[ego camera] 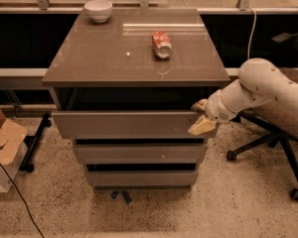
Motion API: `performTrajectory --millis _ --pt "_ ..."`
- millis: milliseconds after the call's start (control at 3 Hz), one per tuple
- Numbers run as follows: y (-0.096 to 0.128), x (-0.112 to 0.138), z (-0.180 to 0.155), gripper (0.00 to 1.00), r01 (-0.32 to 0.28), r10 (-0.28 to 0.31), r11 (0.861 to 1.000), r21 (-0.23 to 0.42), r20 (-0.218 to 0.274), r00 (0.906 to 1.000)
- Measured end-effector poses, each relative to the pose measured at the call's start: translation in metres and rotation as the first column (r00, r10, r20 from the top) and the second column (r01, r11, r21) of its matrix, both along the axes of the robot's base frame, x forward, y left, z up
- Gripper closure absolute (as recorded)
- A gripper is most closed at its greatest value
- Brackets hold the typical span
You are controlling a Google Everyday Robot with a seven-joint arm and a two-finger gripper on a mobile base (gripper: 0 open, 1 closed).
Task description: Open top drawer
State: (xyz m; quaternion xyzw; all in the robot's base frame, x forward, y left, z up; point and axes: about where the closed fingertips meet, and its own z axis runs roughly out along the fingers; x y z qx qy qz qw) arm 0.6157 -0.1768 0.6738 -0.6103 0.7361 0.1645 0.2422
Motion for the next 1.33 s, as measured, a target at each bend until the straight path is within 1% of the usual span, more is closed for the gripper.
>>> performTrajectory --millis 333,667,1000,1333 --pt "-0.0014 -0.0053 0.0011 0.79 -0.005 0.005 1.000 -0.005 -0.002 1.0000" --pt "-0.0013 -0.0053 0.0032 0.75 -0.005 0.005 1.000 -0.005 -0.002 1.0000" --pt "-0.0013 -0.0053 0.0038 0.44 -0.005 0.005 1.000 -0.004 -0.003 1.0000" --pt "-0.0013 -0.0053 0.0038 0.22 -0.005 0.005 1.000 -0.004 -0.003 1.0000"
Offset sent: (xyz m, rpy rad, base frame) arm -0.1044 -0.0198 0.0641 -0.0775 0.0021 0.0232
